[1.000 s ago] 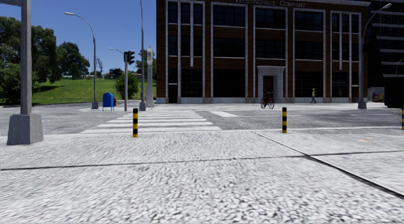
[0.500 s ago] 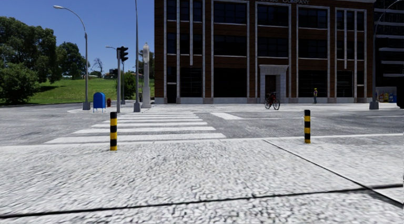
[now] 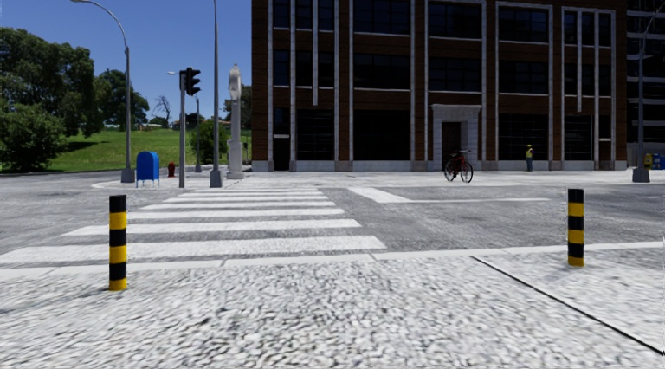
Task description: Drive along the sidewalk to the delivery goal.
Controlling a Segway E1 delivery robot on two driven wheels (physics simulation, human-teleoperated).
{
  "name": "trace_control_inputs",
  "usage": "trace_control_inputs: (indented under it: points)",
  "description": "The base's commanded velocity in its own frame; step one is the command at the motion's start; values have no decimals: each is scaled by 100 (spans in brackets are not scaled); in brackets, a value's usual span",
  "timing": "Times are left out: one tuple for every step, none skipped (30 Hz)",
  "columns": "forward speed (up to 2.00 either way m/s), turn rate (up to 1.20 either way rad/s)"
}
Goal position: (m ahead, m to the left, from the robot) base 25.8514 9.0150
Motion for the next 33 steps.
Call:
trace_control_inputs:
  points:
    - [200,120]
    - [200,52]
    - [200,52]
    - [200,13]
    - [200,10]
    - [200,10]
    - [200,5]
    - [200,1]
    - [200,0]
    - [200,0]
    - [200,0]
    - [200,0]
    - [200,0]
    - [200,0]
    - [200,0]
    - [200,0]
    - [200,0]
    - [200,0]
    - [200,1]
    - [200,15]
    - [200,69]
    - [200,85]
    - [200,97]
    - [200,101]
    - [200,101]
    - [200,102]
    - [200,94]
    - [200,23]
    - [200,8]
    - [200,3]
    - [200,1]
    - [200,0]
    - [200,0]
